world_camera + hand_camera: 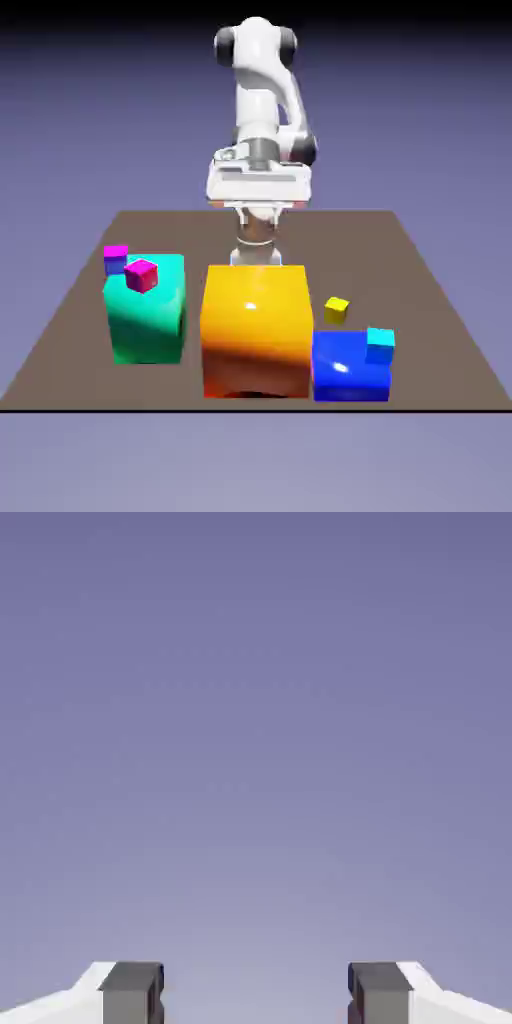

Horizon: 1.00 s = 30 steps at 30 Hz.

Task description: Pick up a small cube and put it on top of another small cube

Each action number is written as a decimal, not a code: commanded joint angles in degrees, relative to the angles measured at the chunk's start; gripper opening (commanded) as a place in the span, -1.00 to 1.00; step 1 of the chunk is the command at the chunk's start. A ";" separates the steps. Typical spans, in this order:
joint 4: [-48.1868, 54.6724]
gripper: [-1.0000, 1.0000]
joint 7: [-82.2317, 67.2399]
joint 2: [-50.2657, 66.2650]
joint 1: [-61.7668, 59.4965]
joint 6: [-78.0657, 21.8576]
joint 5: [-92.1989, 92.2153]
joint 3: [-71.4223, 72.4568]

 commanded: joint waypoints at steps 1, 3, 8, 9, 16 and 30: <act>0.27 0.00 0.04 1.92 1.27 -2.50 -2.39 1.29; 0.80 0.00 0.11 5.74 3.82 -7.48 -7.16 3.85; 2.14 0.00 0.29 15.31 10.18 -19.94 -19.09 10.28; 2.40 0.00 0.33 17.22 11.45 -22.43 -21.48 11.56; 4.27 0.00 0.59 30.61 20.36 -39.87 -38.18 20.55; 7.90 0.00 1.09 56.60 37.64 -73.71 -70.58 37.99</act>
